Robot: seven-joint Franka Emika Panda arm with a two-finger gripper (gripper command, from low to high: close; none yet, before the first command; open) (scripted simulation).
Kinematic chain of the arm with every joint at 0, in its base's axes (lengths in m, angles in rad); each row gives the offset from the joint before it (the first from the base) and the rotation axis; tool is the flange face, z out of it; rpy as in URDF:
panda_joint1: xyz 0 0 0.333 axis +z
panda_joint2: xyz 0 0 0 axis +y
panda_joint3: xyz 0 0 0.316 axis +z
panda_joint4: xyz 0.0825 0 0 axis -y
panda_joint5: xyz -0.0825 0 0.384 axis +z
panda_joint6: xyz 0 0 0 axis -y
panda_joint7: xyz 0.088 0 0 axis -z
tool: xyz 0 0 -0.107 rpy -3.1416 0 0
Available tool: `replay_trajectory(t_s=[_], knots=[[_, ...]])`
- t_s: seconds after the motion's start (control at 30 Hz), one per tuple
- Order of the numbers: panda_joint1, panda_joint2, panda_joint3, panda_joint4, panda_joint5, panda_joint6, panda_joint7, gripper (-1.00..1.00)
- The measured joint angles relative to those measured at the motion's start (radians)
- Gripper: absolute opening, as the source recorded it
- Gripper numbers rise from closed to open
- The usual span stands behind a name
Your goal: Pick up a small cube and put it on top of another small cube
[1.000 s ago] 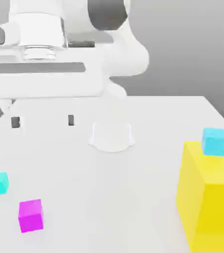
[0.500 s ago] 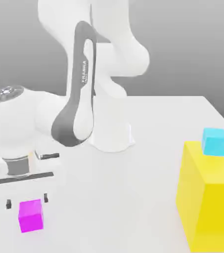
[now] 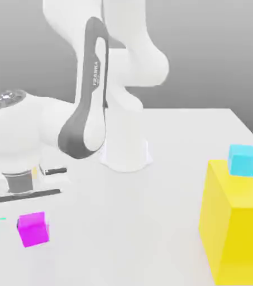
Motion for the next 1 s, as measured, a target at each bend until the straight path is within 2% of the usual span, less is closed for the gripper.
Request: replay_trajectory(t_s=[0.33, 0.77, 0.83, 0.9, 0.93, 1.0], knots=[[0.232, -0.069, 0.143, 0.211, -0.038, -0.277, 0.396, -1.00], [0.586, -0.164, 0.293, 0.487, -0.160, -0.630, 0.968, -1.00], [0.628, -0.159, 0.304, 0.491, -0.174, -0.628, 1.022, -1.00], [0.619, -0.134, 0.296, 0.450, -0.177, -0.561, 1.036, -1.00], [0.618, -0.123, 0.295, 0.433, -0.177, -0.533, 1.038, 1.00], [0.618, -0.123, 0.295, 0.433, -0.177, -0.533, 1.038, 1.00]])
